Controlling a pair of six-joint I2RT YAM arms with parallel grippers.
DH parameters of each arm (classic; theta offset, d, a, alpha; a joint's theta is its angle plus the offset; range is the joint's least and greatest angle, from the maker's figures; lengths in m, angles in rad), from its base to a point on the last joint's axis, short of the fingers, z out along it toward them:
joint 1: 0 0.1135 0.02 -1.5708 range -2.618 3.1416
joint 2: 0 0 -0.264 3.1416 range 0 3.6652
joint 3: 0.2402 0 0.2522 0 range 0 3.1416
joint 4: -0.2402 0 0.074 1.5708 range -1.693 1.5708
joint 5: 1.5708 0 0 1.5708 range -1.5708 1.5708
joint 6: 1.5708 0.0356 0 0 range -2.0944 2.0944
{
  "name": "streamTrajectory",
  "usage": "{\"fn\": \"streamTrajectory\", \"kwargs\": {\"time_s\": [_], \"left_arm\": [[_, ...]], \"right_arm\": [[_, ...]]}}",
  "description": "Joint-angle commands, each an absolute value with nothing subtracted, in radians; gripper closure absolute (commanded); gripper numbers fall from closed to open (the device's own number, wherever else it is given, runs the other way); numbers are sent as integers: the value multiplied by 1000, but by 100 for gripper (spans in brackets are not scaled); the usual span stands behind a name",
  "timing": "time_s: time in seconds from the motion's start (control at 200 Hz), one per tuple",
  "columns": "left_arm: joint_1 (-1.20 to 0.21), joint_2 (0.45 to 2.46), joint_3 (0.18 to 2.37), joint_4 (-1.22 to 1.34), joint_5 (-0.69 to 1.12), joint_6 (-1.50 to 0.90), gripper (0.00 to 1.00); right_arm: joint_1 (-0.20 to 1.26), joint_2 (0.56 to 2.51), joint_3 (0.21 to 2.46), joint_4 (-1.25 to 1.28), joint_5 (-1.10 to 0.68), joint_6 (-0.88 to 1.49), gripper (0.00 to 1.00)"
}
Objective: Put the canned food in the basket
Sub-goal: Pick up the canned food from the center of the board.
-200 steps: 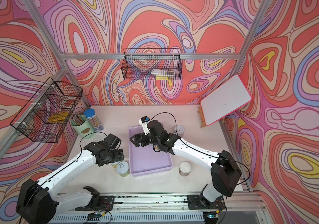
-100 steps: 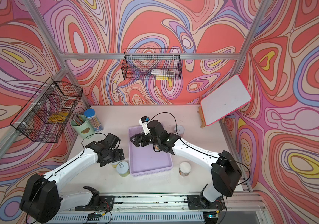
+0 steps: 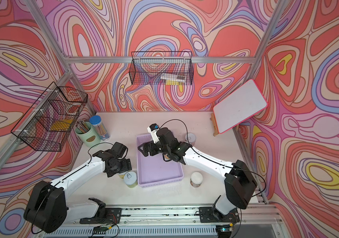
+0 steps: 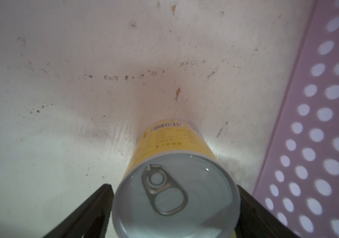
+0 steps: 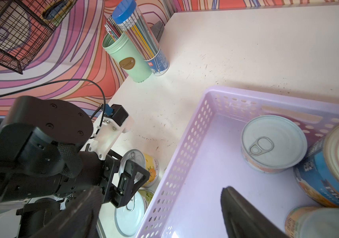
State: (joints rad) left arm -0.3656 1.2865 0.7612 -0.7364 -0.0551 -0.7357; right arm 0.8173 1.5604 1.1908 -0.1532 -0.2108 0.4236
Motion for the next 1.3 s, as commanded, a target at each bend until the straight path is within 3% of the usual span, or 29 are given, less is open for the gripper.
{"fn": "streamTrajectory", "kwargs": {"time_s": [0.0,0.711,1.292], "left_arm": [[-361,1302,748,-732,-58,-726,11],[-361,1273,796,-792,-129,-715,32],[-380,1132,1003,-1009,-154,-613,43]], "right_arm": [[816,1565,1198,-165,-225,418,8],[815,1556,1205,-187,-224,395,10],[816,1485,1229,-202,-220,348,10]]}}
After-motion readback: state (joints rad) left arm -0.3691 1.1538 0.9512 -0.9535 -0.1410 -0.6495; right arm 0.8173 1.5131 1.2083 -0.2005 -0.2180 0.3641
